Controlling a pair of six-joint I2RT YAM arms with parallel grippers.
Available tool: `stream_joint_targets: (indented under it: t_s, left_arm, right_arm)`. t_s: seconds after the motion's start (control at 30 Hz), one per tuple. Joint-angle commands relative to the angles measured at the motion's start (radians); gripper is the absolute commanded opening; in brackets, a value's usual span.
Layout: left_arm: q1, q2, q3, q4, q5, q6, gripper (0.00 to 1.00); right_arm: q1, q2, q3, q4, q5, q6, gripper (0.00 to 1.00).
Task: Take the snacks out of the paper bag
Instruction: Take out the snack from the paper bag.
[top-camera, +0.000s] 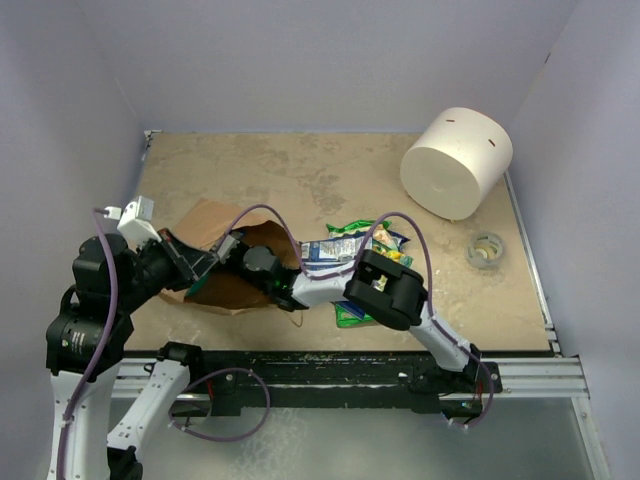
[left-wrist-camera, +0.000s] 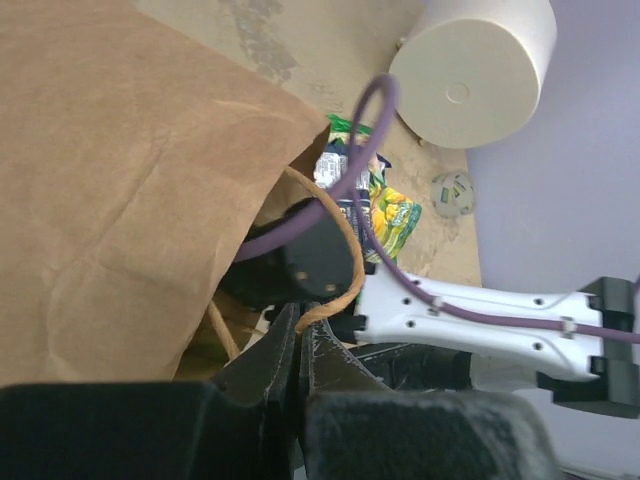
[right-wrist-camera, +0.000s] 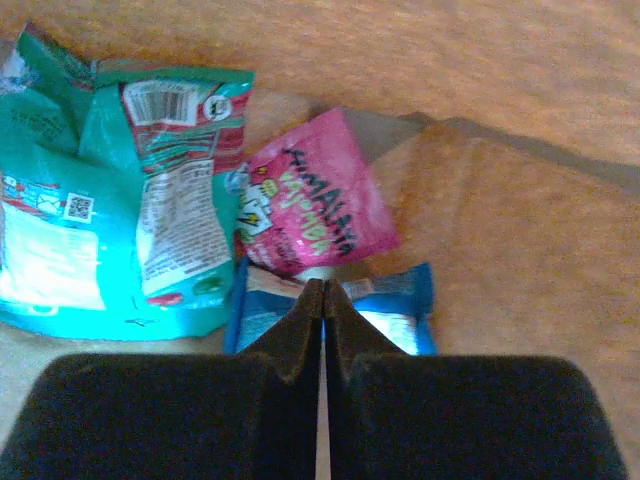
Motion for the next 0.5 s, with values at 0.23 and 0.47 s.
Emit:
stream_joint_targets:
  t_s: [0.23,0.47]
  left_arm:
    - [-0.001,-0.078,-0.051,0.028,-0.077,-0.065,0.0]
    - [-0.001,-0.064,-0.03,0.056,-0.089,-0.042,0.0]
  right_arm:
    - [-0.006,-0.297,-0.281,0.117,-0.086,-0.008,0.0]
    - [-0.006,-0.355,-0.39,0.124,-0.288,-0.181,0.0]
